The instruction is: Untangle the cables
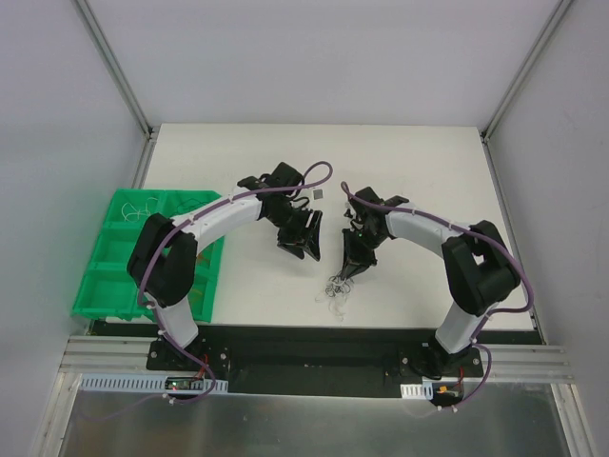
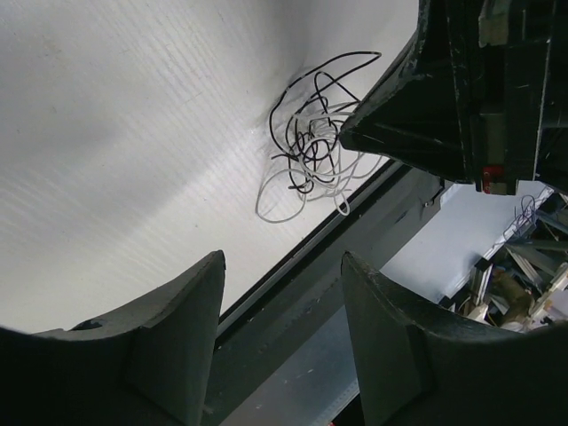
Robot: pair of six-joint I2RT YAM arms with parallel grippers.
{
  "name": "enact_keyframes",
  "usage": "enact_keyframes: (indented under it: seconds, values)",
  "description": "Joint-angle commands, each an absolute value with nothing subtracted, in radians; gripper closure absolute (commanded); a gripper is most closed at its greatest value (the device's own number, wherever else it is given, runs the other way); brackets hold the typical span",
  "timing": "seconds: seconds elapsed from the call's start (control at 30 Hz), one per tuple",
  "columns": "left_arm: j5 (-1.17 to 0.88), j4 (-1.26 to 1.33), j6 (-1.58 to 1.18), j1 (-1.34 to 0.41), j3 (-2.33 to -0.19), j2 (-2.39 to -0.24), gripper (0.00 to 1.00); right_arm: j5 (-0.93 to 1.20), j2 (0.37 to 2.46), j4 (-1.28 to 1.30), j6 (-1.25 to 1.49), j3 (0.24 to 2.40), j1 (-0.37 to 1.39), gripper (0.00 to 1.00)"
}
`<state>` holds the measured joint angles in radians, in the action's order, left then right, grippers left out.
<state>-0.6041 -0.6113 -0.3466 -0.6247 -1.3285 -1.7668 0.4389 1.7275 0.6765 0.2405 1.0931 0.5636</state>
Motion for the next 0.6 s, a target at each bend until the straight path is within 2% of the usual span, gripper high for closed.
enact_keyframes:
  seconds: [0.0, 0.13, 0.2, 0.3, 0.37, 0.43, 0.57]
  values:
    - [-0.614, -0.637, -0.295, -0.621, -1.358, -1.691, 0.45, 0.478, 1.704, 0.644, 0.273, 1.144, 0.569, 0.98]
    - [-0.468, -0.637, -0.296, -0.586, -1.362, -1.594, 0.45, 0.563, 1.631, 0.634, 0.316, 1.241, 0.571, 1.0]
    - [-0.206, -0.647, -0.302, -0.572, -1.365, -1.499, 0.47, 0.642, 1.592, 0.601, 0.347, 1.333, 0.571, 0.99]
    - [0.076, -0.649, -0.285, -0.543, -1.358, -1.326, 0.39, 0.705, 1.545, 0.588, 0.365, 1.507, 0.574, 1.0]
    - [0.181, -0.649, -0.267, -0.514, -1.364, -1.26, 0.35, 0.721, 1.525, 0.575, 0.383, 1.575, 0.568, 1.0]
    - [0.218, -0.65, -0.265, -0.491, -1.368, -1.227, 0.34, 0.738, 1.508, 0.539, 0.408, 1.557, 0.555, 1.0]
    - [0.189, -0.65, -0.296, -0.477, -1.35, -1.229, 0.3, 0.689, 1.546, 0.575, 0.382, 1.318, 0.511, 1.0]
